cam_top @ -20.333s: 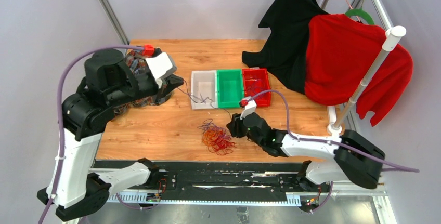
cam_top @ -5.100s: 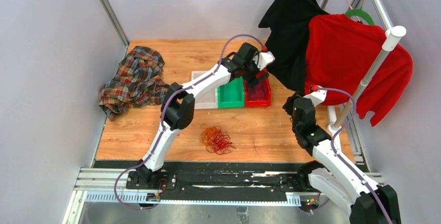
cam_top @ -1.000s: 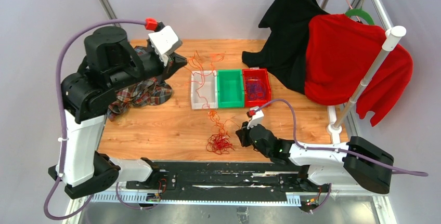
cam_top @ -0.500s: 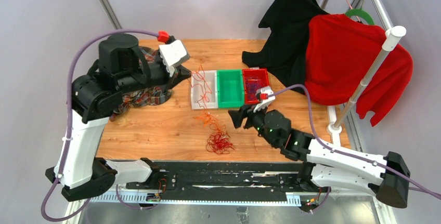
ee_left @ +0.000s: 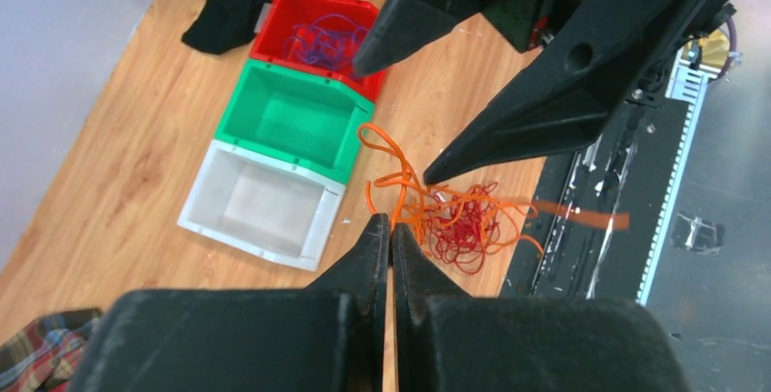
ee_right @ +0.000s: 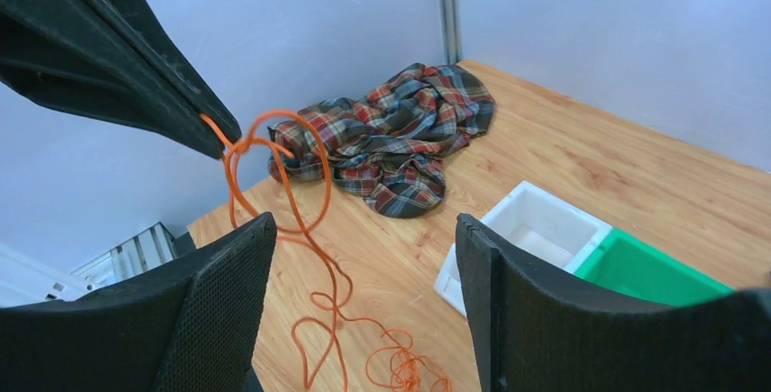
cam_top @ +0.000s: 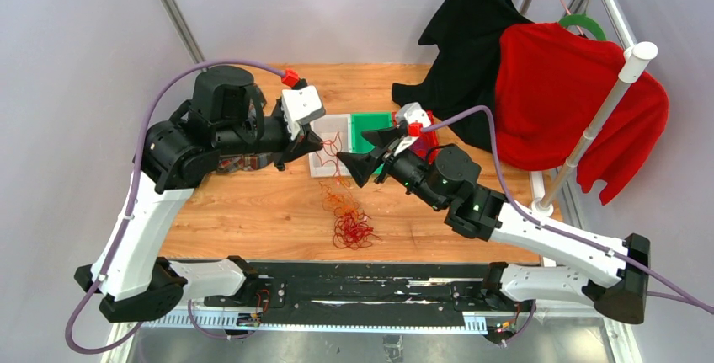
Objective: Untangle the cables
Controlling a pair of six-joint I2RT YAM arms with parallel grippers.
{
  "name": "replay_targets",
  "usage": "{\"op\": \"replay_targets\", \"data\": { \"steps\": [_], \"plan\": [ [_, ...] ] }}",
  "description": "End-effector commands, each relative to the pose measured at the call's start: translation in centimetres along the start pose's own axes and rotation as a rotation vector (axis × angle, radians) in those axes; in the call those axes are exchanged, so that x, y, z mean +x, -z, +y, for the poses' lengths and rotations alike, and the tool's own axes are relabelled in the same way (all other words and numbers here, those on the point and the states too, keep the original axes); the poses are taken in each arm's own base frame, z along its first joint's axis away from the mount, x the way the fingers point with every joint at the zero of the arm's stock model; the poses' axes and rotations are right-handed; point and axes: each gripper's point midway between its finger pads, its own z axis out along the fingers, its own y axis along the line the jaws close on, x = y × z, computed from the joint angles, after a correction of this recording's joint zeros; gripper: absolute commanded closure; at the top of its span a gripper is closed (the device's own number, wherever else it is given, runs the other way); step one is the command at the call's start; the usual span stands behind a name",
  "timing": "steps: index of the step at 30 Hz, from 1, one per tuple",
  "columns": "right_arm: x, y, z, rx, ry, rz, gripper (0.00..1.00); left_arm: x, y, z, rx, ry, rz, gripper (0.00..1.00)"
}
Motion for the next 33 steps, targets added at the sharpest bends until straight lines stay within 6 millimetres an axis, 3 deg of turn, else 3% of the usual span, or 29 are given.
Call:
{"op": "replay_targets", "data": {
  "steps": [1, 5, 9, 13, 17, 22, 33],
  "plan": [
    [-2.3, -1.2, 1.4, -0.076, 0.042, -0.053, 0.28, -0.2, 0.1, -1.3, 0.05, -0.015, -0.025, 1.0],
    [-2.0, -2.3, 2.3, -0.115, 0.044, -0.041, 0.27, 0.3, -0.2, -1.4, 0.062, -0.022, -0.013, 1.0],
    [-1.2, -3.3, 1.7, -0.077, 0.055, -0.022, 0.28, 0.2, -0.3, -2.0, 0.093, -0.022, -0.02, 1.0],
    [-0.8, -3.5, 0.8, -0.033, 0.076, -0.012, 0.48, 0.0, 0.1, -2.5, 0.109, -0.035, -0.036, 1.0],
    [0.3, -2.5, -2.9, 0.144, 0.144, 0.019, 0.65, -0.1, 0.5, -2.4, 0.097, -0.053, -0.04, 1.0],
    [2.2, -0.3, -7.4, 0.347, 0.169, 0.031, 0.59, -0.5, 0.9, -3.1, 0.13, -0.051, -0.053, 1.0],
    [5.1, -0.2, -8.8, 0.413, 0.121, 0.081, 0.57, -2.7, 2.0, -3.7, 0.16, -0.05, -0.113, 1.0]
  ]
}}
